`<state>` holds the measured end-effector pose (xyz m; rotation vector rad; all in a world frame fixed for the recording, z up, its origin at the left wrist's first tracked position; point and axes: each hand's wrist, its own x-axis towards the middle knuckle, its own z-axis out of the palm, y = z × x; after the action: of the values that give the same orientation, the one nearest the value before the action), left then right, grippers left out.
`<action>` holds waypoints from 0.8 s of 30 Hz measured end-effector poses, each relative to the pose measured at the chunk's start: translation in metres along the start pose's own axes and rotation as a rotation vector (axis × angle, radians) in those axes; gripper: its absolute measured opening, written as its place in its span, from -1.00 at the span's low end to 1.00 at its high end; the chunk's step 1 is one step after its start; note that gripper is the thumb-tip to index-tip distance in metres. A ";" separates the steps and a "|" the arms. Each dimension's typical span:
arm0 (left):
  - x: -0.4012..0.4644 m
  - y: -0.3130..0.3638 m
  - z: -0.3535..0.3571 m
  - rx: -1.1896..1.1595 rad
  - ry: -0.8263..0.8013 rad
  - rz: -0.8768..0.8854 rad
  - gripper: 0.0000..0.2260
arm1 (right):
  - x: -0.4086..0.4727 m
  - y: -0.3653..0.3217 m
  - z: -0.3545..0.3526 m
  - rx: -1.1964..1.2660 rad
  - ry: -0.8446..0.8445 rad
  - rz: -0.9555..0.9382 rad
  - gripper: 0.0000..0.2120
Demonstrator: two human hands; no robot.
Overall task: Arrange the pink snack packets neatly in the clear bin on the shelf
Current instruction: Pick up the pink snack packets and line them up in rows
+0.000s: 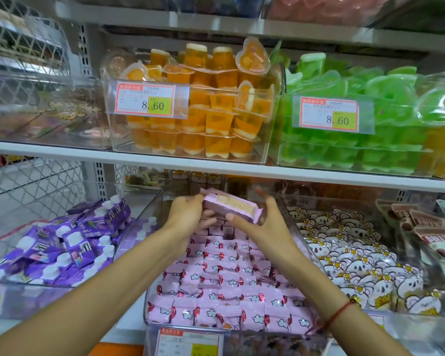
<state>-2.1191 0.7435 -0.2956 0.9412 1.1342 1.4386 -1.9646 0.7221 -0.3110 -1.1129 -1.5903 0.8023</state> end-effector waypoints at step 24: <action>0.020 -0.005 -0.020 0.964 -0.522 0.304 -0.51 | 0.006 0.004 -0.014 0.144 0.297 0.214 -0.81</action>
<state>-2.1400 0.7598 -0.3054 2.0881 1.3027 0.7115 -1.9501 0.7292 -0.3087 -1.2470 -1.1632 0.8337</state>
